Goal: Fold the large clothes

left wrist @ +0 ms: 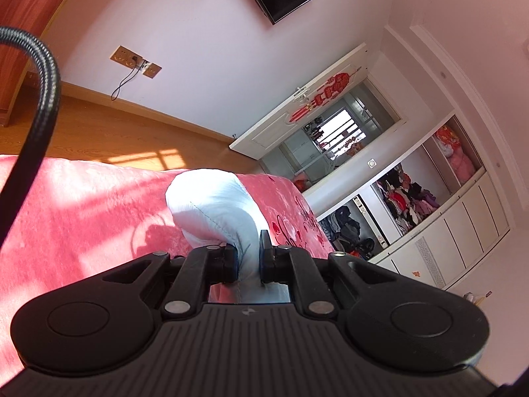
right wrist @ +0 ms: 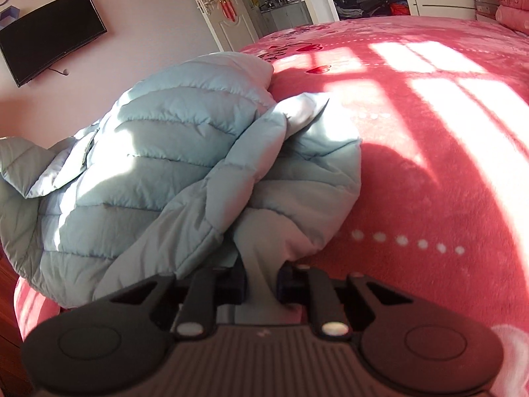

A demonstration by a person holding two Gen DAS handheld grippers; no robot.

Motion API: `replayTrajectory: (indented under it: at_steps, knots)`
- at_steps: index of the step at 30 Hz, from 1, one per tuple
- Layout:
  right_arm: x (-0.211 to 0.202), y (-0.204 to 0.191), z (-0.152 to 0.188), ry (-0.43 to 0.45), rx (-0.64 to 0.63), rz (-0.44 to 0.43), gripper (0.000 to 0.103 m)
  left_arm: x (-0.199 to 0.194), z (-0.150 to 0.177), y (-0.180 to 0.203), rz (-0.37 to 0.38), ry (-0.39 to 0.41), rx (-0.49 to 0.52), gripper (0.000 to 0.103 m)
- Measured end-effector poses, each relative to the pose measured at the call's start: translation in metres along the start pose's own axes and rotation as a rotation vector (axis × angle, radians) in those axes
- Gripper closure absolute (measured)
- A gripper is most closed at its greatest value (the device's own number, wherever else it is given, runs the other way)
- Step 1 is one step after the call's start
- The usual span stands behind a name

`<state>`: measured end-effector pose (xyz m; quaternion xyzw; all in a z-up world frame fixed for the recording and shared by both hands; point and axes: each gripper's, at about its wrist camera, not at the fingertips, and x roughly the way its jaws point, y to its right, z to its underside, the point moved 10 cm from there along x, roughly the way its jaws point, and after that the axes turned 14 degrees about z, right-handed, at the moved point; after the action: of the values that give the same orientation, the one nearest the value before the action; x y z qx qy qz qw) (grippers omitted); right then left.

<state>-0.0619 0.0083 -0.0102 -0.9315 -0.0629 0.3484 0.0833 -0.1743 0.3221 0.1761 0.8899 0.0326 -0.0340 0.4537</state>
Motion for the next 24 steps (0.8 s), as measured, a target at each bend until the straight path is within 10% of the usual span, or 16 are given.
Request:
replayTrajectory:
  at_steps: [11, 24]
  knots:
    - [-0.141, 0.067, -0.078, 0.387, 0.009, 0.243, 0.1, -0.021, 0.0, 0.036, 0.116, 0.011, 0.1, 0.095]
    - [-0.37, 0.153, -0.147, 0.833, 0.221, 0.32, 0.1, -0.076, -0.07, 0.115, 0.313, 0.104, 0.233, 0.094]
